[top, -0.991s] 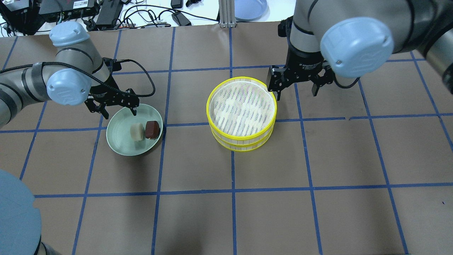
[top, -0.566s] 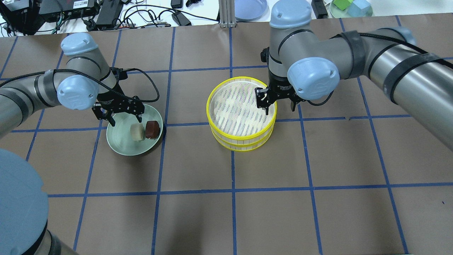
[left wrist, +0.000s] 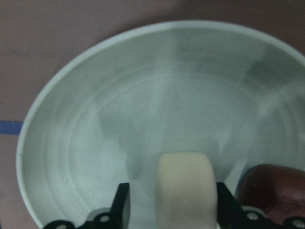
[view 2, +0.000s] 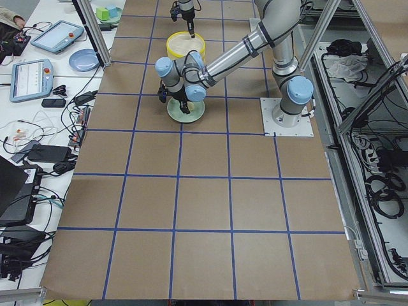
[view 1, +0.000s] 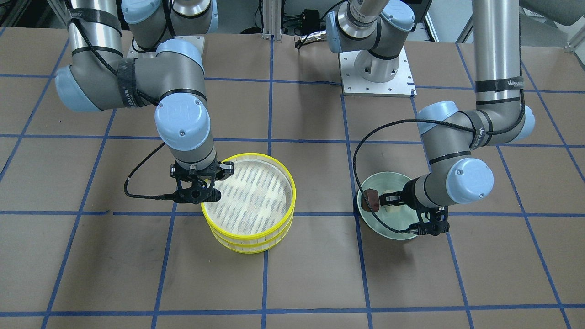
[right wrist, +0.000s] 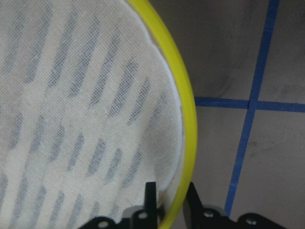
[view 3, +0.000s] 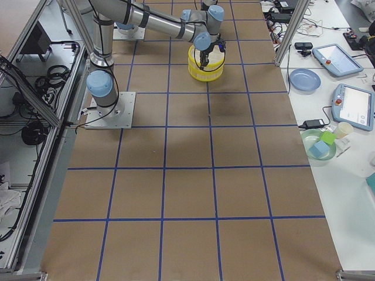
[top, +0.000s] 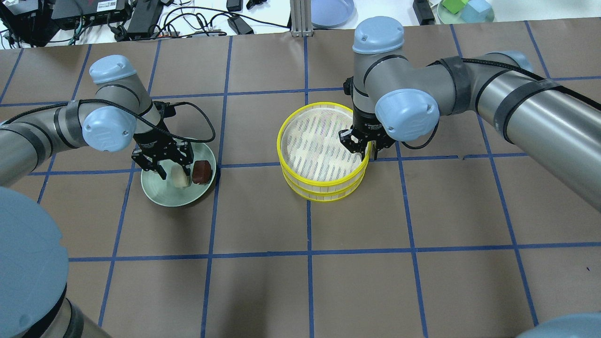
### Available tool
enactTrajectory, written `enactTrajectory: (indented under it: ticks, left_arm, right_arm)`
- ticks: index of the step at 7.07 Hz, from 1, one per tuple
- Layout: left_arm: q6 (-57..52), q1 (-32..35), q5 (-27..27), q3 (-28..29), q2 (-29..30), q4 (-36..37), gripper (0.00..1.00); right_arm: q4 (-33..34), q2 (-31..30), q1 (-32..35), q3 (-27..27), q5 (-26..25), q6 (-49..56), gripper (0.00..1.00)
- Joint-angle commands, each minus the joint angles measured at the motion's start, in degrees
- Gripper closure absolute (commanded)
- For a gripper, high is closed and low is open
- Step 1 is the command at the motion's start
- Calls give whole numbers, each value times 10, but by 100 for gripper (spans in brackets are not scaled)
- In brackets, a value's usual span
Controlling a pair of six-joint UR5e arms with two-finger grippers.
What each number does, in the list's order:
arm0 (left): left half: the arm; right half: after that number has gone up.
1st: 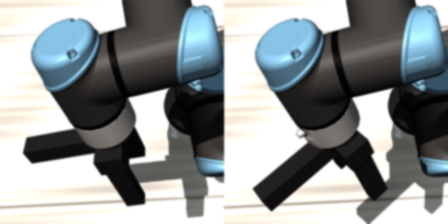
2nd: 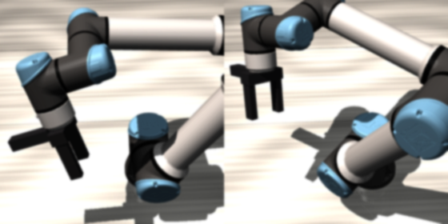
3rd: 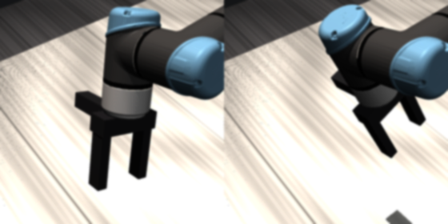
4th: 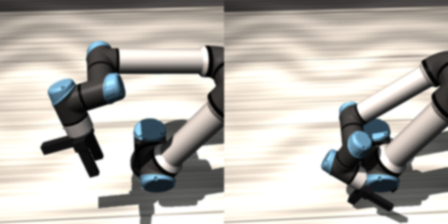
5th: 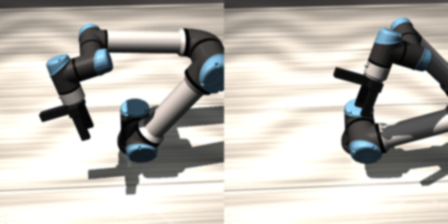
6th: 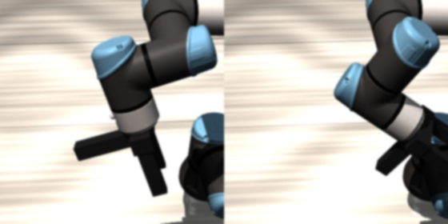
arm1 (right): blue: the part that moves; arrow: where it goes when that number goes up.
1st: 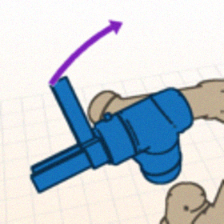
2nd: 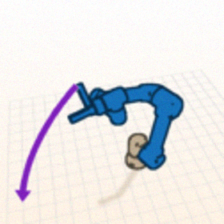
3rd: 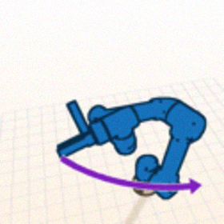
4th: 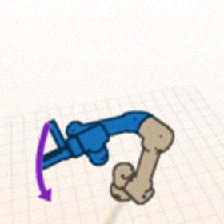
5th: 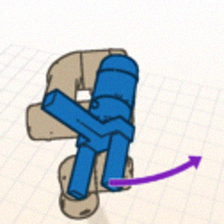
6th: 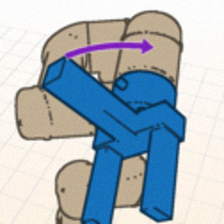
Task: Place buns in different layers of steamer
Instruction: 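Grasp the white bun with the left gripper while the right lifts the top tier aside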
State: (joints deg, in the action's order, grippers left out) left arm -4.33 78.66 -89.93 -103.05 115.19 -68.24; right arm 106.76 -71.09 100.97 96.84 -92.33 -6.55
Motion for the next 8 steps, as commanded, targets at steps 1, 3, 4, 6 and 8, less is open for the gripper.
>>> enactTrajectory:
  ticks: [1,3,4,6,8]
  left_arm:
    - [-6,0,-2,1,0,3,49]
    - [-42,0,-2,15,-13,7,100]
    - [-43,0,-2,28,-18,0,100]
    - [-42,9,2,42,-57,-12,100]
    - [36,68,26,74,-90,-21,100]
  right_arm:
    - [-7,-37,-4,-4,-7,0,100]
    - [-79,-99,-27,-33,-12,8,100]
    - [-133,-126,-49,-70,-21,19,100]
    - [-220,-170,-108,-99,-28,84,100]
    - [-254,-191,-177,-97,-22,164,100]
